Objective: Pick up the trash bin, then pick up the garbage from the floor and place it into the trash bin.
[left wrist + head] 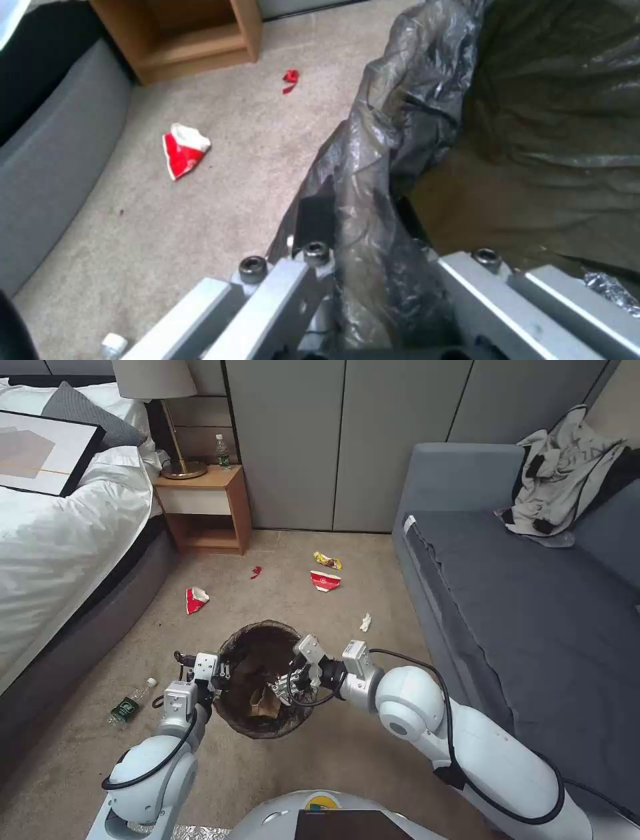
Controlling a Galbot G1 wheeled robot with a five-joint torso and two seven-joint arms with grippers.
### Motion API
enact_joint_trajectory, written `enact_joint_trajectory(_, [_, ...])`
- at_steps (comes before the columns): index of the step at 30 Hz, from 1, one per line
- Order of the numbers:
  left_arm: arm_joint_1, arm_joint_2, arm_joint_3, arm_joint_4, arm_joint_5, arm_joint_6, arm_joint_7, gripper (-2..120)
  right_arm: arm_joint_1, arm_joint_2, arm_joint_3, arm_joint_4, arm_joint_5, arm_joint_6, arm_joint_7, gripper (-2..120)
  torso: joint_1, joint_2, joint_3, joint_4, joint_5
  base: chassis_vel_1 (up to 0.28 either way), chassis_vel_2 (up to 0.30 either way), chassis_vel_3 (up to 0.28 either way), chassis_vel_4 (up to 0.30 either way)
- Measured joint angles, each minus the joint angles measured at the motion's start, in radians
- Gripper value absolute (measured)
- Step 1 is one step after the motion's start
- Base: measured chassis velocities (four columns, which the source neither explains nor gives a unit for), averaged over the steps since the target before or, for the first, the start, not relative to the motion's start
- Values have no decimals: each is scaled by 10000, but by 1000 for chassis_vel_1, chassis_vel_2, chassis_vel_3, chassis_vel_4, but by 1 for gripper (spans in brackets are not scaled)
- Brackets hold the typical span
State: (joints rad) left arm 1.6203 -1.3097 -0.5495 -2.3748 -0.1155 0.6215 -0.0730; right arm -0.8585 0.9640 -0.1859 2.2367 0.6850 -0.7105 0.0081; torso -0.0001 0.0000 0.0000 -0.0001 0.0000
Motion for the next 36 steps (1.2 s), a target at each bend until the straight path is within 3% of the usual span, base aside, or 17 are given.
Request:
enact_joint_trajectory(10, [-49,-23,-85,67,-36,-8,0,3,105,-227,995,595,1092,486,406,100,0,0,0,2,1,0,0,0,0])
enact_joint_trajectory(14, [-69,-24,-118,104,-49,-35,0,3,-222,-529,2385,935,1407,954,382,100,0,0,0,0,1,0,0,0,0])
enact_joint_trajectory(19, [-134,-88,-128,144,-19,-68,-3,3,-664,-693,3218,969,1397,1441,471,100,0,0,0,-1,1,0,0,0,0])
enact_joint_trajectory(27, [-223,-232,-225,164,-1,-156,-4,3,-2156,-391,4588,985,196,2233,1003,100,0,0,0,1,3,0,0,0,0])
enact_joint_trajectory(31, [-247,-226,-303,145,-50,-166,-4,3,-3458,83,5834,1148,-512,2512,1227,100,0,1,-1,1,2,0,0,0,0])
enact_joint_trajectory(36, [-189,-214,-371,87,-87,-186,-2,3,-4526,673,6577,1162,-1540,2911,1094,100,0,0,0,1,0,0,0,0,0])
